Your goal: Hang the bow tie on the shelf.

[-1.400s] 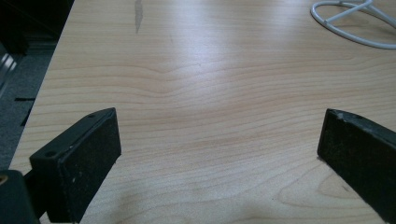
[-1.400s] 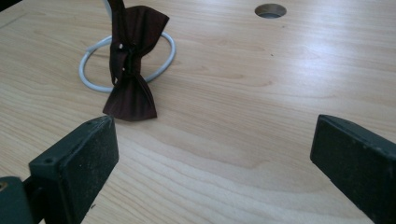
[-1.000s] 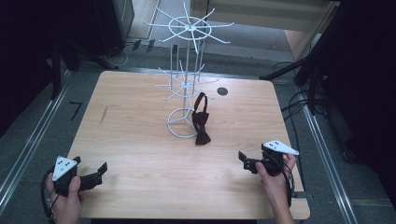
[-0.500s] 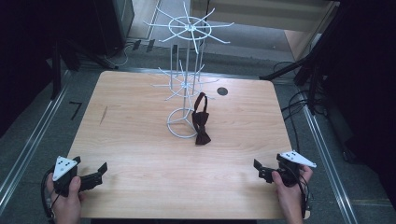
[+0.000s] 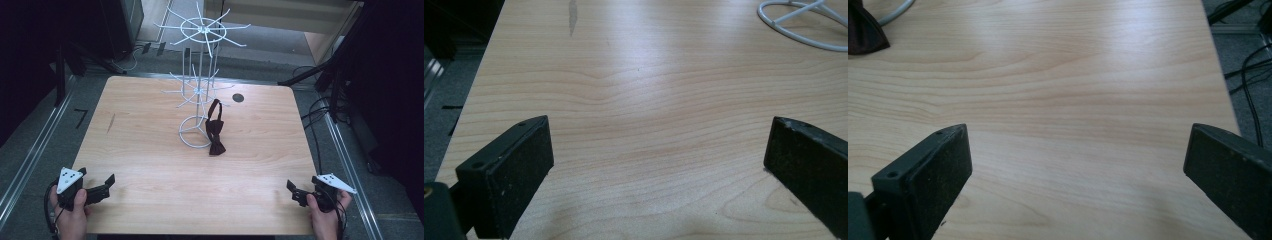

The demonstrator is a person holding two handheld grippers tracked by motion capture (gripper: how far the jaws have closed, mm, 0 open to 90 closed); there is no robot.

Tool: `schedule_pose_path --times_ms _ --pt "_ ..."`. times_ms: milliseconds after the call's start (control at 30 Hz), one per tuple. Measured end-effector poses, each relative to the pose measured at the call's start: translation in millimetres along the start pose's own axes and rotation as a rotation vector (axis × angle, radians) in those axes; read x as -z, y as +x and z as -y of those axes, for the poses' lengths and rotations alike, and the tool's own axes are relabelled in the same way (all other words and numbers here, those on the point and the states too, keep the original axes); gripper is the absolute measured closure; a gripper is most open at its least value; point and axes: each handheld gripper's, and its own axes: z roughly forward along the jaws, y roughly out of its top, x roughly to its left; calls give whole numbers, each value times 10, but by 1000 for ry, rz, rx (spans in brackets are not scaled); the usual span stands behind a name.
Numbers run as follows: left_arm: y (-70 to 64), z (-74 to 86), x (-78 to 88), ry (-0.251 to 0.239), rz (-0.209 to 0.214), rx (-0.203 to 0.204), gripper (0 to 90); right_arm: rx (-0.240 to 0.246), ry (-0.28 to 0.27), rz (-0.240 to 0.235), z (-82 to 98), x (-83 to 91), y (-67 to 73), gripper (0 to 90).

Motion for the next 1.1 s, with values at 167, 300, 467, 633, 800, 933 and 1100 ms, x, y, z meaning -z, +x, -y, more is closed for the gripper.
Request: schedule_pose_path --times_ms 167,300,467,633,800,933,1100 --pt "0 -1 -1 2 -1 -2 2 -15 -6 10 88 86 -136 0" --pt "1 -1 -2 3 0 -1 1 -40 -26 2 164 149 -223 1" --pt "7 -1 -2 5 2 3 2 -61 -64 4 212 207 -282 15" --pt "10 -3 -3 8 6 5 1 -62 -74 16 231 205 -290 21" --pt "11 -4 -7 9 7 3 1 -46 -59 41 238 166 -254 43" --pt "11 -4 -9 11 6 4 1 -41 -50 46 237 162 -228 66" --pt "10 -4 -10 12 9 6 1 -45 -49 46 234 152 -237 82"
